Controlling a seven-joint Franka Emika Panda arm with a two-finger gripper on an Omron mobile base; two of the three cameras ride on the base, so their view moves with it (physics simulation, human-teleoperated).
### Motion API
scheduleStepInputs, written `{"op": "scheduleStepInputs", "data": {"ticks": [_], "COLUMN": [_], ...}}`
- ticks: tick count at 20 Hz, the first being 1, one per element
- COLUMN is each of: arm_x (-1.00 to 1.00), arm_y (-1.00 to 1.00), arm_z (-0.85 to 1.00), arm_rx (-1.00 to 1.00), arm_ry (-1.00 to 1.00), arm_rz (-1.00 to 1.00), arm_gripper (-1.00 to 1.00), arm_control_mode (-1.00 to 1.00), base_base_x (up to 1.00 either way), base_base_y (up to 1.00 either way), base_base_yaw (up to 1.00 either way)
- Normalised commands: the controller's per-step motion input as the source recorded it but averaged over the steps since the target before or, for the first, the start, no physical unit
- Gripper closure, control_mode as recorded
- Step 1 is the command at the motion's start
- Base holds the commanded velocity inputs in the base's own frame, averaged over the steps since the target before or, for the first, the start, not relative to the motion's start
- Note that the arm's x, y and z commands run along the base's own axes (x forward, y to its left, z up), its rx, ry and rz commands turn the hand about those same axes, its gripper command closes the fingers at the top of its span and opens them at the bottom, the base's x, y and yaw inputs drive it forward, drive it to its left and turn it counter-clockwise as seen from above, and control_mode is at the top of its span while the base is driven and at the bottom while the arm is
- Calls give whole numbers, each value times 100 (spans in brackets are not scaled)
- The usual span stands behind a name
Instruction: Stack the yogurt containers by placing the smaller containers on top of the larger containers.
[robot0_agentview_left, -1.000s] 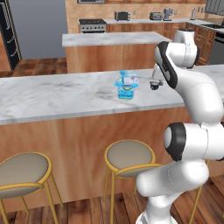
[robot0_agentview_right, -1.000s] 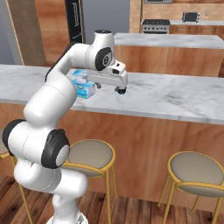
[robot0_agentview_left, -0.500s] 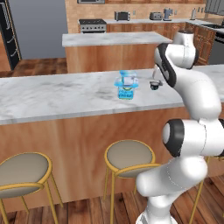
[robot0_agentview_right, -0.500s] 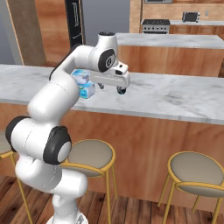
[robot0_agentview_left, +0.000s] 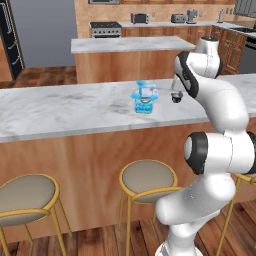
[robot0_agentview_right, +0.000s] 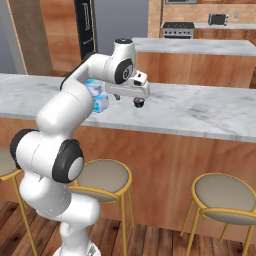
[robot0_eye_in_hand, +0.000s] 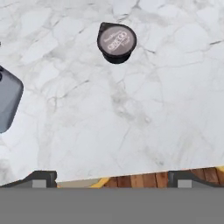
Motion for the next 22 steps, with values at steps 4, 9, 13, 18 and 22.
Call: {"op": "scheduleStepInputs", "data": {"ticks": [4, 9, 13, 18, 22], "arm_x": [11, 8, 13, 17, 21], "arm_y": [0, 0, 0, 0, -2], "arm_z": [-3, -4, -4, -4, -3], "arm_rx": [0, 0, 0, 0, 0], "arm_ry": [-9, -8, -1, 3, 3], "arm_rz": [3, 1, 0, 0, 0], "arm_gripper": [-100, -100, -100, -100, -100], "arm_control_mode": [-100, -100, -100, -100, -100], "base_base_x": [0, 0, 0, 0, 0], "base_base_y": [0, 0, 0, 0, 0], "base_base_yaw": [0, 0, 0, 0, 0]}}
